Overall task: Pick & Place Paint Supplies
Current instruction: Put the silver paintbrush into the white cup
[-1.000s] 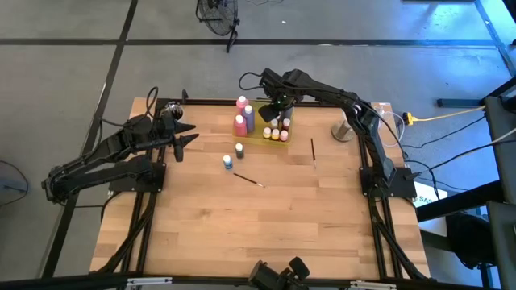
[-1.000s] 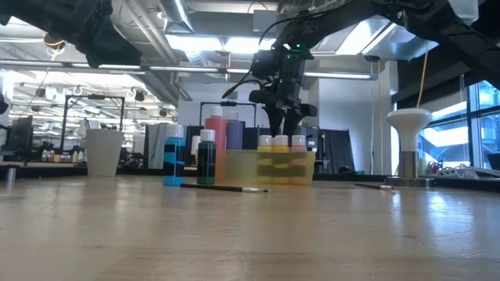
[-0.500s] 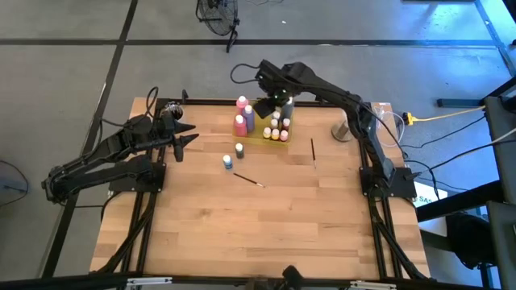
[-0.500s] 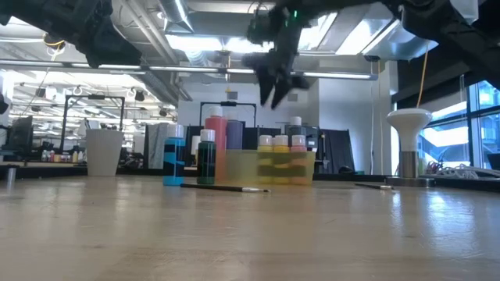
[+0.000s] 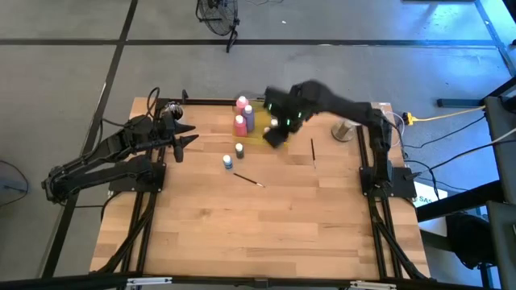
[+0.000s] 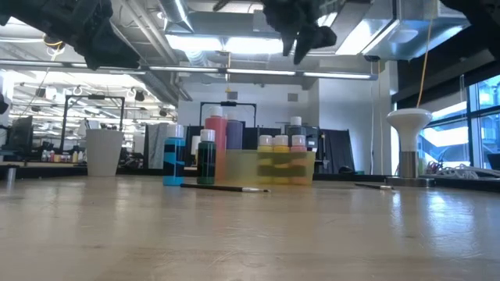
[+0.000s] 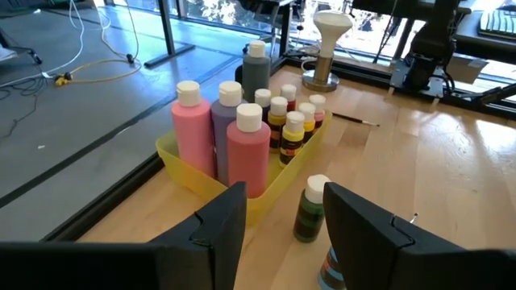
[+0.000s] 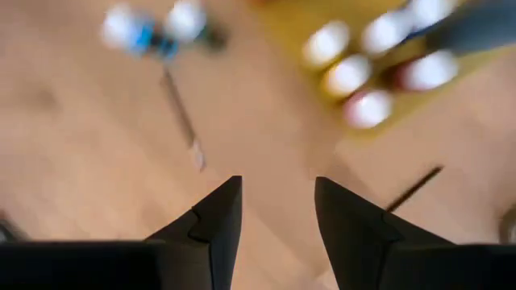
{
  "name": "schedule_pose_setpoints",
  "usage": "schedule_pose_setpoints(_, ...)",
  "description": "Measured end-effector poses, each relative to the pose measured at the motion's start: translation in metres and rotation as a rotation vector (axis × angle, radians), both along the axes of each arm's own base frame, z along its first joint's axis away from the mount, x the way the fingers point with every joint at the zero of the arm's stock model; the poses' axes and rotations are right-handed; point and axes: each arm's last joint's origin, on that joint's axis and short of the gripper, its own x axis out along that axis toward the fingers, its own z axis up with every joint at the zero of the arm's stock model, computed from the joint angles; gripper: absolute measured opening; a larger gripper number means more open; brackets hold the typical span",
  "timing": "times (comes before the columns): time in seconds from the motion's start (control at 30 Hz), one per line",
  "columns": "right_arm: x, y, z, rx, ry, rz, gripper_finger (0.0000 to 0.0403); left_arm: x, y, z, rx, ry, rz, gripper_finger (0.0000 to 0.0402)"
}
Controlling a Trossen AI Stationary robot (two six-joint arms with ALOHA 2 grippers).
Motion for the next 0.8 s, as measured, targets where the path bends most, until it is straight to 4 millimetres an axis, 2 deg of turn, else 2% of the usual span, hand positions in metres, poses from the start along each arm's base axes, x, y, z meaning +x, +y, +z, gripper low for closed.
schedule_pose_setpoints(0.17, 0.007, 0.032, -0.034, -0.007, 0.144, 0.16, 0.016, 0.0, 0.0, 0.0, -0.002, 0.004, 0.0, 0.0162)
schedule_pose_setpoints(0.37, -0.013, 0.042, -0.071, 0.023, 0.313, 0.189, 0.016, 0.0, 0.0, 0.0, -0.002, 0.004, 0.0, 0.0161)
schedule_pose_setpoints(0.53, -0.069, 0.046, -0.069, 0.026, 0.374, 0.156, 0.016, 0.0, 0.0, 0.0, -0.002, 0.004, -0.001, 0.0161)
schedule_pose_setpoints(0.67, -0.119, 0.046, -0.065, -0.023, 0.357, -0.034, 0.016, 0.0, 0.0, -0.001, -0.003, 0.006, -0.001, 0.0161)
schedule_pose_setpoints(0.8, -0.14, 0.049, -0.083, -0.011, 0.239, -0.178, 0.016, 0.0, 0.0, -0.001, -0.003, 0.005, 0.0, 0.0162)
